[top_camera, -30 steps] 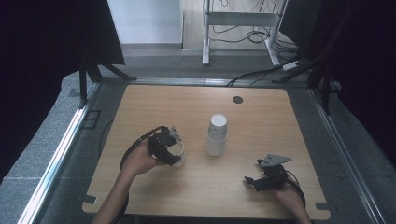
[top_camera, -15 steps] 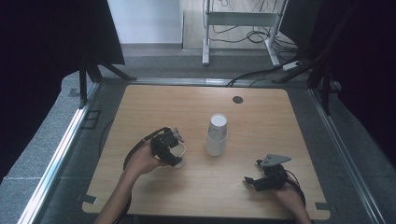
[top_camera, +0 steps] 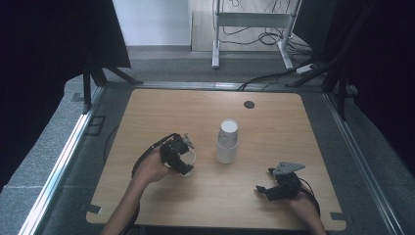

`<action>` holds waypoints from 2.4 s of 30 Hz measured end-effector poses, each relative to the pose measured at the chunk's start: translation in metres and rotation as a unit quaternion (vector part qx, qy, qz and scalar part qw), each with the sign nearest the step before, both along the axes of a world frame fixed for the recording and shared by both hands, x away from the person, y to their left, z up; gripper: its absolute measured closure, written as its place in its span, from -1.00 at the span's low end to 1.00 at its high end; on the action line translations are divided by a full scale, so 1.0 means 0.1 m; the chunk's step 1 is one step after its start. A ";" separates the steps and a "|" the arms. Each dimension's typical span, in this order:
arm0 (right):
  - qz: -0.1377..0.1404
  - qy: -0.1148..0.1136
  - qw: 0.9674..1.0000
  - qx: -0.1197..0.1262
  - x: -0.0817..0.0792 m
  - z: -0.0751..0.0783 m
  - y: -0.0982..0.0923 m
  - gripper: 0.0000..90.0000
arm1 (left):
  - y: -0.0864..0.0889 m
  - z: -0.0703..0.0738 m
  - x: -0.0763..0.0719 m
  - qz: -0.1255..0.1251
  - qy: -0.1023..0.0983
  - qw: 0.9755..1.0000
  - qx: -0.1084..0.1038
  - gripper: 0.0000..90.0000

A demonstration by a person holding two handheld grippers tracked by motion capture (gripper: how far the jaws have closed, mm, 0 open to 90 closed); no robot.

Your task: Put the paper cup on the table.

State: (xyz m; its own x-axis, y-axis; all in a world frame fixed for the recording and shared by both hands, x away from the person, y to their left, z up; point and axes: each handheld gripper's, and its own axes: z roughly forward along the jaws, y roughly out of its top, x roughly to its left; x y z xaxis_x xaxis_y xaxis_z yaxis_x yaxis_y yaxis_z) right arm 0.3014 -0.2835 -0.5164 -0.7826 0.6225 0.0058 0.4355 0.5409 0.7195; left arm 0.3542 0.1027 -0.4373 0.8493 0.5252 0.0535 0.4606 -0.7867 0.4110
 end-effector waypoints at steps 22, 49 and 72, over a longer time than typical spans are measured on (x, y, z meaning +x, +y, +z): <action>0.002 0.002 1.000 0.000 0.00 0.00 0.00 -0.73 | 0.10 0.12 -0.04 0.025 -0.028 0.993 -0.108 -1.00; 0.003 0.005 1.000 -0.001 0.00 0.00 0.00 -0.77 | 0.47 0.16 -0.47 0.052 -0.120 0.973 -0.192 -1.00; 0.003 0.004 1.000 -0.002 0.00 0.00 0.01 -0.77 | 0.72 -0.33 -0.76 0.073 -0.133 0.964 -0.218 -1.00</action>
State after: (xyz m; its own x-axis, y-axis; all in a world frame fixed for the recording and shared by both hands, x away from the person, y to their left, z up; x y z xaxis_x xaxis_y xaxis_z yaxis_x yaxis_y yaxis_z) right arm 0.3018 -0.2830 -0.5163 -0.7864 0.6177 0.0097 0.4378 0.5462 0.7142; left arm 0.2780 0.1746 -0.4701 0.7510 0.6603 0.0059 0.3864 -0.4466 0.8070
